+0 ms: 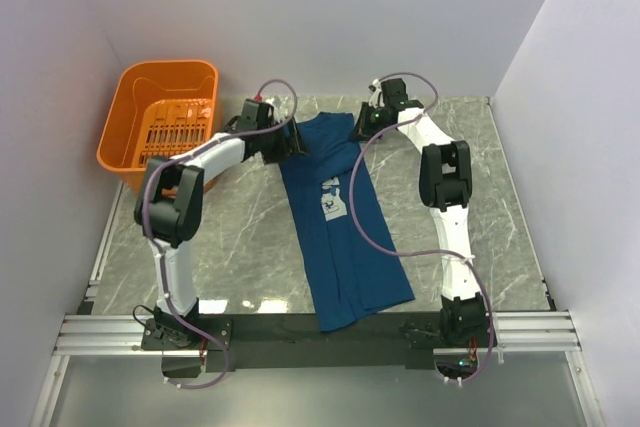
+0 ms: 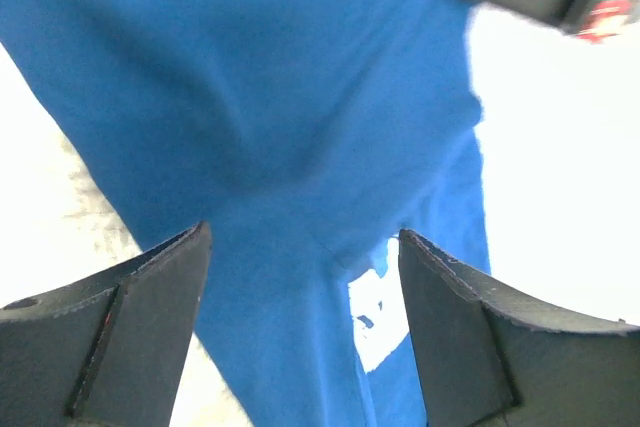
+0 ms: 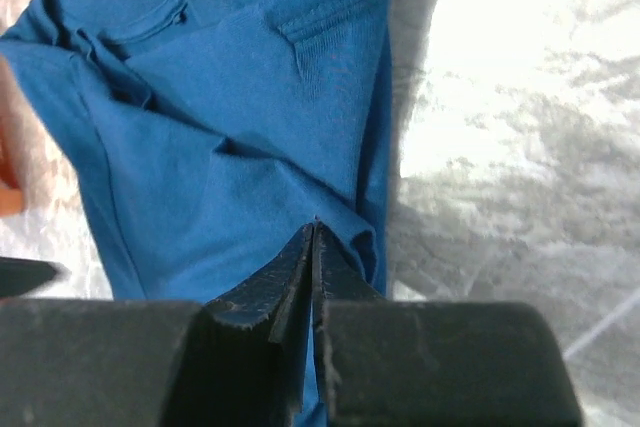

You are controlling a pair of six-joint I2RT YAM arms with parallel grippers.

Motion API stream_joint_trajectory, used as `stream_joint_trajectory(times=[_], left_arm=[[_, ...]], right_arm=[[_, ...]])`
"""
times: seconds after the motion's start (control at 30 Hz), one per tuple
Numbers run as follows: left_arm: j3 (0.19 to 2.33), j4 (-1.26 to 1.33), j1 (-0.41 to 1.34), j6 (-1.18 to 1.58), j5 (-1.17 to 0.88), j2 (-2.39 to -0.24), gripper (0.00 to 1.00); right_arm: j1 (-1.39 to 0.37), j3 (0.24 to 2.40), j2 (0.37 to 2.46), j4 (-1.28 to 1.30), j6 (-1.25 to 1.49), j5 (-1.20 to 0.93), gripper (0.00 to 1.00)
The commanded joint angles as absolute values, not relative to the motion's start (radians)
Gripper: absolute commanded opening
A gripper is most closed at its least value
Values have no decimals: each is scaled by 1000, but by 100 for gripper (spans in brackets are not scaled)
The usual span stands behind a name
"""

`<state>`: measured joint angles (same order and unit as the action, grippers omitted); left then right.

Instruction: Fold and stack the t-shirts

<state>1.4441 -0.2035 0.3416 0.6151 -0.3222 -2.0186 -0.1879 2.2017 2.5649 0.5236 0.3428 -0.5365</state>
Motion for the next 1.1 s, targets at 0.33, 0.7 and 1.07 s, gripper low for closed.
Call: stream_joint_trajectory(times=[0.33,0.7,1.07], left_arm=[[1174,-141,279,472,-110,-1430,98],[853,-104,244,623,-244,-1215,96],[850,-244,398,462,-286,-1213,96]], right_arm=[[-11,2157,2298,445,114,-782,42],[-32,2226,2401,505,143,-824,47],[-64,2097,2181,1096,-766,-918,53]])
